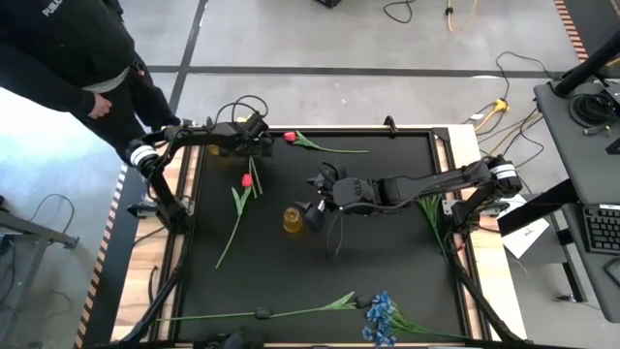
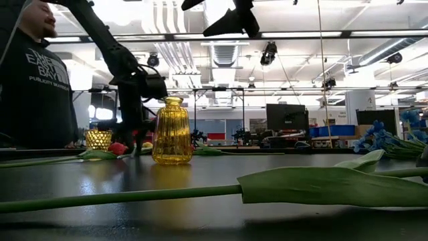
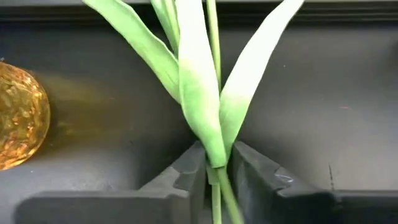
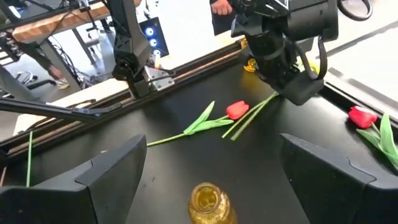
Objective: Sort flowers into vase by color
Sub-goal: Move the left yellow tulip
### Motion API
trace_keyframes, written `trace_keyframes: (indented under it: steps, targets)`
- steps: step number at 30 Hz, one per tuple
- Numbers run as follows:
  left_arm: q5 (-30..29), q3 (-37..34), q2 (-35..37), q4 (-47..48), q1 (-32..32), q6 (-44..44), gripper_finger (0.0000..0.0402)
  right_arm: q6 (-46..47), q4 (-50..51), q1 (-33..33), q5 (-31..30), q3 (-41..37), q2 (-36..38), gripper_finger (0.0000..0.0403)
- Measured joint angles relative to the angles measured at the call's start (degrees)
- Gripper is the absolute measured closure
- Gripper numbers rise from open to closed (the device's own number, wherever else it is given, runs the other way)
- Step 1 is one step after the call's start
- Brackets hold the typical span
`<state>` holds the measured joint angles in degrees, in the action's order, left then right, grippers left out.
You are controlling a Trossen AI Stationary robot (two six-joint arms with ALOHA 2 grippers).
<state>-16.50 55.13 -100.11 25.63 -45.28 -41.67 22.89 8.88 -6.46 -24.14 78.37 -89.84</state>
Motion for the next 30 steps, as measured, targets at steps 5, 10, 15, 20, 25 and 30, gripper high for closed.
trace_keyframes:
  steps: [5,10,15,20,25,30]
  targets:
    - [0.16,0.20,1.96,0.26,0.56,0.03,0.0396,0.09,0.50,0.07,0.00,0.00,0.00,0.0049]
    - [1.70,0.17,6.38,2.39,1.54,1.08,0.0398,0.09,2.44,0.07,0.08,0.00,0.00,0.0049]
    - [2.65,-2.42,14.82,0.93,8.33,2.14,0.0401,0.09,5.58,0.07,0.13,-0.02,0.15,0.0049]
    - [2.55,-7.98,18.93,-6.79,16.22,1.36,0.0401,2.56,11.57,0.07,0.11,-0.02,1.21,0.0049]
    - [2.56,-14.05,18.11,-10.23,21.58,0.57,0.0401,6.40,18.60,-0.18,0.16,-0.02,2.55,0.0049]
    - [2.58,-18.74,17.91,-9.21,25.18,-0.70,0.0401,7.67,22.37,-1.33,0.15,-0.02,3.64,0.0049]
